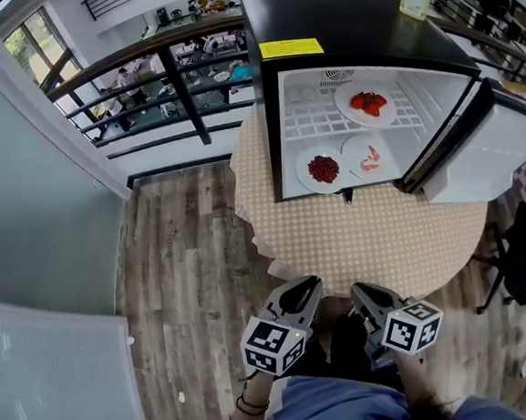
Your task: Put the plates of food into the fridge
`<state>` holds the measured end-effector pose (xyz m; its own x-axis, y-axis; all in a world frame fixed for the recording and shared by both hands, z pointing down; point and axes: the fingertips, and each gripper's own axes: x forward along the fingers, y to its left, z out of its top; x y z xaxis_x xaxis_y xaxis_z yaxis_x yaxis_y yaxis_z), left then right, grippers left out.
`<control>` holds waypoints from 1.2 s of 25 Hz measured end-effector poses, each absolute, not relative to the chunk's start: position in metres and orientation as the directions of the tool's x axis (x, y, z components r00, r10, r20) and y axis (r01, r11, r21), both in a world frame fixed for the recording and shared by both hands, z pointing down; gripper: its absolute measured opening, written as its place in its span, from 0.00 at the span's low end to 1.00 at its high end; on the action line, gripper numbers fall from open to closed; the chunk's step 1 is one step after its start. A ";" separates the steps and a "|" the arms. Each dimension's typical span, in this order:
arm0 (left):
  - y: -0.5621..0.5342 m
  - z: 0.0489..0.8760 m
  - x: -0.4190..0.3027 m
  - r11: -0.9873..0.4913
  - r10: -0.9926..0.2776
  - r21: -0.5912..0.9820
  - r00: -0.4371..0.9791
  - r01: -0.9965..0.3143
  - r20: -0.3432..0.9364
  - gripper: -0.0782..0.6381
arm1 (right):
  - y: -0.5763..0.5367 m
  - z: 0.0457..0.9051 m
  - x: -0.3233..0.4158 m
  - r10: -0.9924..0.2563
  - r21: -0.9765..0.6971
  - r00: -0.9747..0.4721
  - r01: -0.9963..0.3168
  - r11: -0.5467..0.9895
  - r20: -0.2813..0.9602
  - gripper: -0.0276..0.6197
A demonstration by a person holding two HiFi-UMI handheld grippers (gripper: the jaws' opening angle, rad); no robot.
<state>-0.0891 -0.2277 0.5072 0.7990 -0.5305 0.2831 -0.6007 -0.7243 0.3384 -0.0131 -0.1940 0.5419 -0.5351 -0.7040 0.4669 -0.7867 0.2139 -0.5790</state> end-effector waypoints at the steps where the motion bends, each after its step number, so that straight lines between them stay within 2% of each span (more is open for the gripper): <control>1: -0.224 0.509 -0.091 -0.724 -0.528 0.342 0.800 -0.599 0.284 0.16 | -0.190 0.543 -0.014 -0.700 -0.580 -0.538 -0.786 0.214 0.470 0.08; 7: -0.207 0.519 -0.112 -0.703 -0.541 0.338 0.778 -0.626 0.318 0.16 | -0.180 0.535 -0.028 -0.679 -0.578 -0.567 -0.777 0.252 0.466 0.08; 15: -0.193 0.513 -0.121 -0.622 -0.636 0.338 0.708 -0.706 0.308 0.16 | -0.155 0.522 -0.019 -0.653 -0.581 -0.628 -0.741 0.337 0.422 0.08; 21: -0.157 0.501 -0.090 -0.601 -0.659 0.355 0.695 -0.716 0.287 0.16 | -0.104 0.514 0.022 -0.655 -0.567 -0.630 -0.743 0.355 0.416 0.08; 30: -0.070 0.494 -0.035 -0.634 -0.646 0.299 0.701 -0.713 0.303 0.16 | -0.029 0.506 0.074 -0.675 -0.561 -0.641 -0.730 0.390 0.366 0.08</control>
